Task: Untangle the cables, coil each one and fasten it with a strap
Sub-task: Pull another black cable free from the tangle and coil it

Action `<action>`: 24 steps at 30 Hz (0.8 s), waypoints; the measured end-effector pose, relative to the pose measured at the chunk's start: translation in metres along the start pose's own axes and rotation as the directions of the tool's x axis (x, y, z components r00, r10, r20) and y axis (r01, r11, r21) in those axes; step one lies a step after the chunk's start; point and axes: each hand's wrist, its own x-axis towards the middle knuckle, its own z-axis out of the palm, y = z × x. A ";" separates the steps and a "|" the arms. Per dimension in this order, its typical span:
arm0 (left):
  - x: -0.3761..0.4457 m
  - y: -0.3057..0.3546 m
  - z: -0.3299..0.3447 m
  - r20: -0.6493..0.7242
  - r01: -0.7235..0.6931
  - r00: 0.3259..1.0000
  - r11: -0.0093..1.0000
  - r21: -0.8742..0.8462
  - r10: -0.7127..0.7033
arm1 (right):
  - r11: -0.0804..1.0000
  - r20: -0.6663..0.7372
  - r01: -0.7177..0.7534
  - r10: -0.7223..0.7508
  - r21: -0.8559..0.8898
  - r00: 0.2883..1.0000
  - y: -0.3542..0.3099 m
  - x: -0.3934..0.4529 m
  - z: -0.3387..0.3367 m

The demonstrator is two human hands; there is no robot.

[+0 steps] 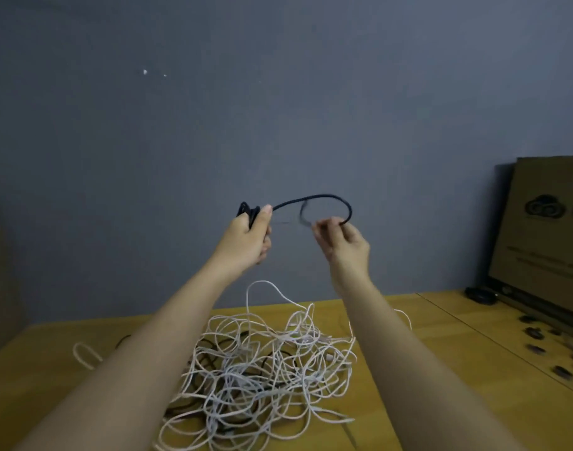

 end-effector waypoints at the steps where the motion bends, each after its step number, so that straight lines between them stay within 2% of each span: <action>1: -0.004 0.002 -0.003 0.005 0.004 1.000 1.000 0.019 -0.004 | 1.000 0.018 0.006 -0.006 0.025 1.000 -0.006 0.001 0.005; 4: -0.018 0.004 -0.008 0.015 0.033 0.999 0.999 0.030 -0.034 | 0.967 0.029 -0.064 0.074 -0.248 0.997 -0.003 -0.008 0.002; 6: -0.027 0.002 -0.015 0.039 0.064 0.997 0.998 0.011 -0.064 | 0.905 0.017 -0.021 0.031 -0.425 0.999 0.003 -0.012 -0.007; 8: -0.037 -0.001 -0.025 0.088 0.121 0.989 0.990 -0.070 -0.115 | 0.790 0.045 0.076 -0.061 -0.609 0.997 0.004 -0.017 -0.015; 10: -0.047 -0.002 -0.034 0.164 0.184 0.974 0.968 -0.172 -0.156 | 0.717 0.076 0.158 -0.146 -0.679 0.986 0.000 -0.023 -0.019; 13: -0.065 -0.002 -0.047 0.294 0.255 0.942 0.913 -0.318 -0.161 | 0.697 0.105 0.280 -0.284 -0.660 0.953 -0.002 -0.035 -0.020; 14: -0.071 -0.003 -0.051 0.337 0.274 0.930 0.889 -0.368 -0.147 | 0.620 0.131 0.333 -0.349 -0.710 0.928 -0.001 -0.039 -0.021; 16: -0.081 -0.004 -0.056 0.412 0.305 0.905 0.835 -0.457 -0.105 | 0.342 0.238 0.392 -0.413 -0.854 0.879 0.006 -0.048 -0.027; 18: -0.090 -0.005 -0.056 0.460 0.331 0.885 0.790 -0.515 -0.071 | -0.047 0.429 0.434 -0.277 -0.900 0.860 0.018 -0.062 -0.031; 19: -0.093 -0.005 -0.053 0.464 0.334 0.884 0.773 -0.539 -0.059 | -0.196 0.504 0.473 -0.164 -0.859 0.848 0.026 -0.070 -0.031; 21: -0.097 -0.009 -0.047 0.419 0.308 0.907 0.757 -0.576 -0.051 | -0.338 0.580 0.559 0.047 -0.757 0.813 0.039 -0.087 -0.026; 24: -0.097 -0.019 -0.032 0.272 0.210 0.961 0.762 -0.613 -0.047 | -0.440 0.707 0.694 0.169 -0.569 0.687 0.052 -0.117 -0.019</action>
